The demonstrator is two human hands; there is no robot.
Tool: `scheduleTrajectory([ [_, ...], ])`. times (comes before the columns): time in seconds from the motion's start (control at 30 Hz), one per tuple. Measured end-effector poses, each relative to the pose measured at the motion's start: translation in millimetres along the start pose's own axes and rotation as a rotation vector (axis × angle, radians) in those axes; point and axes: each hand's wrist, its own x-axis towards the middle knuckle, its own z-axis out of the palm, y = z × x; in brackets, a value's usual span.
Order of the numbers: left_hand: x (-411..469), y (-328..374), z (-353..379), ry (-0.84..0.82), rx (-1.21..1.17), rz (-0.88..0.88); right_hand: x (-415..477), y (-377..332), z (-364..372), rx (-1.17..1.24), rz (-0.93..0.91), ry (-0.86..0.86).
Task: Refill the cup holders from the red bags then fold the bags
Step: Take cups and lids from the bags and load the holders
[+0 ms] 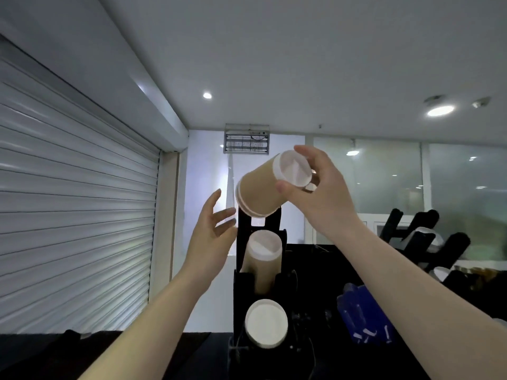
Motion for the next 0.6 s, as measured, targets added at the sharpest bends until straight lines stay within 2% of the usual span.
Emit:
scheduleTrajectory([
  [0.17,10.1,-24.5,0.5,-0.157,0.221,-0.088,21.0,25.8,8.5,-0.256,0.028,-0.056],
  [0.3,26.6,-27.5,4.2,-0.316,0.344,-0.146,39.7,42.1,24.6,-0.331,0.077,-0.140],
  [0.43,28.5,-32.4,5.8,-0.423,0.582,-0.087,52.8,57.3,41.7,-0.465,0.099,-0.251],
  [0.6,26.4,-24.2,-0.5,-0.461,0.668,-0.003,59.2,77.0,59.2,-0.597,0.148,-0.435],
])
